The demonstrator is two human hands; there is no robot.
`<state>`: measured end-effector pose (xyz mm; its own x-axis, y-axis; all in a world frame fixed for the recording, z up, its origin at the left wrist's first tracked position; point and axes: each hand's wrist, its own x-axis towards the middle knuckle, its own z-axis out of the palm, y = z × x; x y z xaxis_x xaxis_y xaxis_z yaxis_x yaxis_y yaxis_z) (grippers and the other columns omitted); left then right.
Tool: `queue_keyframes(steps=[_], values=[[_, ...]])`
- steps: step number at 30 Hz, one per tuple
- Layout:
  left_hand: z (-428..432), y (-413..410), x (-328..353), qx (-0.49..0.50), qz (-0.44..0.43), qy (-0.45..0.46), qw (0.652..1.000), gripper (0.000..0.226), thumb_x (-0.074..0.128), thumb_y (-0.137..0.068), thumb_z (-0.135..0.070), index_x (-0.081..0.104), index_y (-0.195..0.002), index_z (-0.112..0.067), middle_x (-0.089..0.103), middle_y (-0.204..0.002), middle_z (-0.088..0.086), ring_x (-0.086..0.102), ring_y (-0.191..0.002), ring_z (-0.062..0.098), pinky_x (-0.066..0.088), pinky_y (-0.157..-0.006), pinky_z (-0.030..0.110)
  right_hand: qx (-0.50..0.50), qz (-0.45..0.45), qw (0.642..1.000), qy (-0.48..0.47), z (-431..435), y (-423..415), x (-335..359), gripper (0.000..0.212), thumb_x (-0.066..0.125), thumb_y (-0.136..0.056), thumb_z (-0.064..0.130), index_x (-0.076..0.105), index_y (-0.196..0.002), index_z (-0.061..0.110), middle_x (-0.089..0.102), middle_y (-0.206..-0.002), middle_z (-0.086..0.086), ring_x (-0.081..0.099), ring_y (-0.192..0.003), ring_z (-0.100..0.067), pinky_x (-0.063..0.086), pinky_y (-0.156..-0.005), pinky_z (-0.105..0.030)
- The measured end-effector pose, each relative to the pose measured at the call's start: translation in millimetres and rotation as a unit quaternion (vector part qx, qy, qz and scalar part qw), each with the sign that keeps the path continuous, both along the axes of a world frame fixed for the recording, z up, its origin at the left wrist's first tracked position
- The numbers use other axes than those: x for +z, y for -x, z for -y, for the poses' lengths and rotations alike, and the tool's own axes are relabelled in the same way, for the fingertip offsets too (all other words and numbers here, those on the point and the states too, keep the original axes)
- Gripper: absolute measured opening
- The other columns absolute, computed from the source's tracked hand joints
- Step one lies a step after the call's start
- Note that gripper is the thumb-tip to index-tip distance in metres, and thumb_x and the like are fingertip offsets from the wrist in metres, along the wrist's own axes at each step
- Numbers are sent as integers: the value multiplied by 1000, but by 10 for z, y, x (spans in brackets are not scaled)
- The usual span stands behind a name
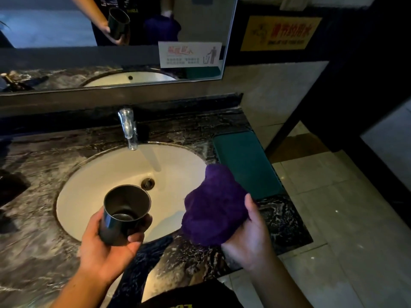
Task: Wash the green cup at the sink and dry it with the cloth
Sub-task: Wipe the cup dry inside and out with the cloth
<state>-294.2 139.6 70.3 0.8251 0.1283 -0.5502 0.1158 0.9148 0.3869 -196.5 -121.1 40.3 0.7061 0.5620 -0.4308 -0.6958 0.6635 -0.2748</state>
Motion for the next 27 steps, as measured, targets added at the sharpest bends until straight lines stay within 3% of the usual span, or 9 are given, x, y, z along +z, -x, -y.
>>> queue_keyframes(steps=[4, 12, 14, 17, 20, 22, 24, 26, 27], values=[[50, -64, 19, -25, 18, 13, 999, 76, 79, -66, -40, 60, -135, -16, 70, -113, 21, 71, -85, 34, 44, -42, 23, 20, -30, 998, 45, -203, -45, -107, 62, 52, -100, 43, 49, -151, 8, 51, -153, -24, 43, -145, -44, 24, -122, -66], [89, -81, -67, -40, 35, 45, 998, 70, 92, -53, -51, 75, -112, -17, 72, -112, 25, 72, -96, 40, 56, -49, 26, 9, -65, 997, 39, -57, -37, -297, 63, 57, -96, 47, 59, -142, 5, 56, -148, -25, 52, -138, -44, 29, -120, -66], [61, -64, -123, -66, 78, 93, 990, 60, 86, -69, -51, 76, -116, -15, 68, -122, 28, 68, -109, 44, 61, -65, 32, 13, -61, 997, 51, 50, -31, -269, 66, 56, -96, 49, 57, -144, 4, 54, -150, -25, 49, -141, -45, 27, -121, -66], [47, -9, -183, -75, 90, 144, 983, 66, 37, -103, -55, 54, -142, -4, 44, -149, 31, 39, -142, 43, 42, -106, 38, 9, -61, 991, 122, 194, -75, -147, 68, 55, -93, 51, 57, -144, 7, 57, -147, -26, 51, -138, -45, 34, -117, -66], [27, -21, -174, -98, 89, 158, 979, 60, 40, -104, -50, 56, -140, -5, 47, -146, 31, 42, -139, 44, 44, -106, 40, -11, 21, 967, 253, 273, -160, 90, 65, 59, -92, 54, 60, -139, 9, 63, -140, -23, 61, -129, -41, 50, -102, -57], [24, -12, -177, -88, 72, 132, 985, 46, 58, -96, -48, 71, -123, -13, 63, -131, 28, 60, -122, 43, 60, -85, 38, 47, 123, 880, 456, 258, -152, 207, 75, 63, -76, 78, 65, -123, 20, 74, -119, -10, 72, -106, -23, 57, -90, -45], [45, -27, -165, -62, 60, 58, 995, 42, 81, -77, -45, 77, -111, -19, 69, -122, 22, 68, -109, 38, 62, -68, 31, 168, 297, 723, 601, 155, -54, 288, 87, 46, -61, 101, 63, -112, 33, 70, -99, 9, 66, -83, 2, 53, -82, -29], [62, -61, -139, -71, 58, 31, 995, 59, 96, -55, -40, 78, -107, -20, 70, -119, 20, 69, -107, 36, 61, -63, 27, 266, 459, 576, 622, 38, 64, 118, 69, 43, -82, 86, 37, -142, 53, 57, -138, 14, 52, -119, 16, 48, -103, -22], [70, -72, -124, -72, 57, 34, 995, 64, 99, -50, -38, 78, -107, -20, 71, -118, 20, 69, -106, 35, 60, -62, 27, 310, 516, 499, 623, 14, 123, -80, 77, 49, -92, 69, 11, -156, 52, 30, -165, 6, 29, -148, 2, 34, -122, -34]])
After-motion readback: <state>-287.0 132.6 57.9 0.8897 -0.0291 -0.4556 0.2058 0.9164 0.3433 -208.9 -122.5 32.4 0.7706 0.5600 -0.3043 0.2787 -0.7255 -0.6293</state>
